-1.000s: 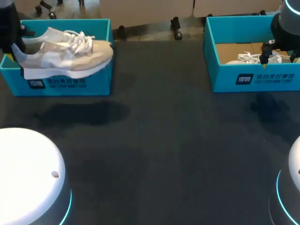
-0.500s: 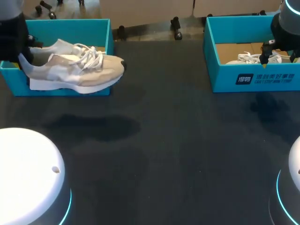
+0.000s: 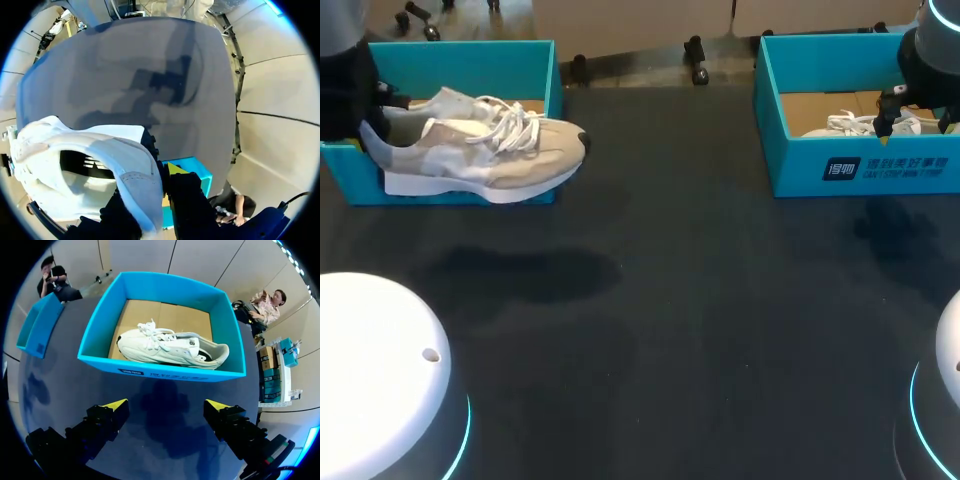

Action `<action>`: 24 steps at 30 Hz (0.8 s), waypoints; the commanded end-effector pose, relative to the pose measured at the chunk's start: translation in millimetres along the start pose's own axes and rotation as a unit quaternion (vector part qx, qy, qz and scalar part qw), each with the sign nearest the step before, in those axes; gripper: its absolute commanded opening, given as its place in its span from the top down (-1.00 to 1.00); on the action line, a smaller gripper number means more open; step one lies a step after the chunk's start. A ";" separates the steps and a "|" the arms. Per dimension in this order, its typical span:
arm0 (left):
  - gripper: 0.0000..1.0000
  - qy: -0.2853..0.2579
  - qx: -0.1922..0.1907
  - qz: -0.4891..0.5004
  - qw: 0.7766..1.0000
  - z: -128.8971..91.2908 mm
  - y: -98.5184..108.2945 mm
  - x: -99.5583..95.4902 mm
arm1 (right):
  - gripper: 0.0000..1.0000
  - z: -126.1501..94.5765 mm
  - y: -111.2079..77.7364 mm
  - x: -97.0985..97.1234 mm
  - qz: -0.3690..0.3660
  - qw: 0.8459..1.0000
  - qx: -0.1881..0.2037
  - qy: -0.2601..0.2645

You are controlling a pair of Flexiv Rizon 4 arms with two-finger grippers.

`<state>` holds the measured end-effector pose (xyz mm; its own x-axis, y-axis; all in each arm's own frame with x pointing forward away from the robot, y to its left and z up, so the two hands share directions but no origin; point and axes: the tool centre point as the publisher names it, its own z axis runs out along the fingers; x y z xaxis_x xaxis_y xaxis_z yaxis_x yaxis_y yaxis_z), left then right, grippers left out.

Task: Take the shoe out of the shoebox, open the shoe tongue, remove and reinsert the insole, then place the shoe into the shoebox

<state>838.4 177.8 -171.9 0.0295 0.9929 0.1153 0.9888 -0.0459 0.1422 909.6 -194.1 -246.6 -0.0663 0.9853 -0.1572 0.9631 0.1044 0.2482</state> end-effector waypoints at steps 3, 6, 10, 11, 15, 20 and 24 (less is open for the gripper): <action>1.00 0.026 -0.009 -0.032 0.999 -6.6 -28.2 -20.0 | -1.00 0.2 -0.6 0.3 0.000 1.000 -0.001 0.000; 1.00 0.029 -0.008 -0.045 0.999 -9.5 -38.6 -27.2 | -1.00 0.2 -0.6 0.3 0.000 1.000 -0.001 0.000; 1.00 0.034 0.010 -0.064 0.997 -7.8 -46.3 -37.7 | -1.00 0.2 -0.6 0.3 0.000 1.000 -0.001 0.000; 1.00 0.032 0.015 -0.059 0.998 -7.0 -47.4 -40.6 | -1.00 0.2 -0.6 0.3 0.000 1.000 -0.001 0.000; 1.00 0.033 0.031 -0.059 0.997 -3.9 -52.2 -52.4 | -1.00 0.2 -0.6 0.3 0.000 1.000 -0.001 0.000; 1.00 0.030 0.033 -0.047 0.998 -3.3 -61.7 -70.8 | -1.00 0.2 -0.6 0.3 0.000 1.000 -0.001 0.000; 1.00 0.030 0.036 -0.057 0.997 -4.8 -68.7 -89.2 | -1.00 0.2 -0.6 0.3 0.000 1.000 -0.001 0.000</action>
<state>769.4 103.9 -187.9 -0.0758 0.9864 0.1461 0.9944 0.0640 0.0840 909.7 -194.0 -246.7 -0.0665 0.9853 -0.1573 0.9630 0.1046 0.2482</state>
